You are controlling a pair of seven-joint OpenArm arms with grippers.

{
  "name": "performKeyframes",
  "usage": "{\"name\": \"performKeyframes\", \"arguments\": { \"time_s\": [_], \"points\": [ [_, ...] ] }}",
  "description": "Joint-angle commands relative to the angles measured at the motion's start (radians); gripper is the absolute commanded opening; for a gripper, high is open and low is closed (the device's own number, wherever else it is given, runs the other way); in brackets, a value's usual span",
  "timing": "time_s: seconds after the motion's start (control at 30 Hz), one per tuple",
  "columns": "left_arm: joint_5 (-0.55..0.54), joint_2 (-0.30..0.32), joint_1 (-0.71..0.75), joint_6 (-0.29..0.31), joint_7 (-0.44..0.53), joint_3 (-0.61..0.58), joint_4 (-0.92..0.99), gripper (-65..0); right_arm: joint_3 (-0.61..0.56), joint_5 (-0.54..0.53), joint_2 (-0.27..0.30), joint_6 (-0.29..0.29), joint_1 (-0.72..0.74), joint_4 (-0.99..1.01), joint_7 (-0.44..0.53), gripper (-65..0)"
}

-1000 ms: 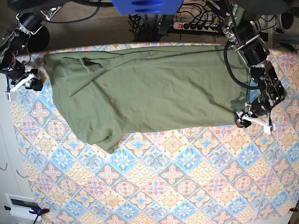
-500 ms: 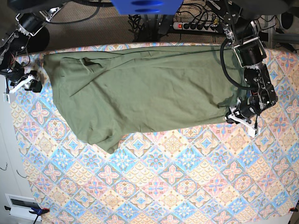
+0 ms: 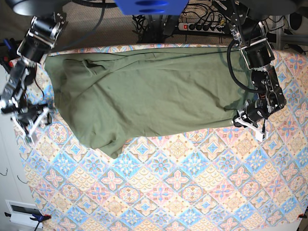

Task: Layout the t-shirt on the table in an organized manner, then fold the t-shirt properly
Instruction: 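Release the shirt and move both grippers to its long open edge, then grasp the shirt's open edge with both grippers and fold it over lengthwise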

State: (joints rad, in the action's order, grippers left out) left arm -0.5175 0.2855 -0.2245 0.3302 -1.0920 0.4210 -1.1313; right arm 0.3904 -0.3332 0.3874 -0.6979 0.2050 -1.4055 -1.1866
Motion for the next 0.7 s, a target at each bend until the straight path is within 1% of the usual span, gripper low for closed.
{"name": "performKeyframes", "arguments": {
  "time_s": [0.0,0.17,0.3,0.67],
  "points": [
    [-0.013,0.018,-0.02,0.002,0.009,0.002,-0.022,-65.0,-0.034,-0.001,0.022,0.0,0.053,0.009,0.041,-38.7],
    [-0.013,0.018,0.012,0.002,0.016,0.002,-0.103,-65.0,-0.187,0.012,0.022,0.0,0.136,0.137,0.152,-38.7],
    [-0.011,0.018,0.012,0.002,0.016,0.002,-0.112,-65.0,-0.296,0.013,0.022,0.0,0.207,0.24,0.222,-38.7],
    [-0.013,0.018,0.029,0.002,0.016,0.002,-0.114,-65.0,-0.454,0.013,0.022,0.0,0.311,0.48,0.388,-38.6]
  ]
}}
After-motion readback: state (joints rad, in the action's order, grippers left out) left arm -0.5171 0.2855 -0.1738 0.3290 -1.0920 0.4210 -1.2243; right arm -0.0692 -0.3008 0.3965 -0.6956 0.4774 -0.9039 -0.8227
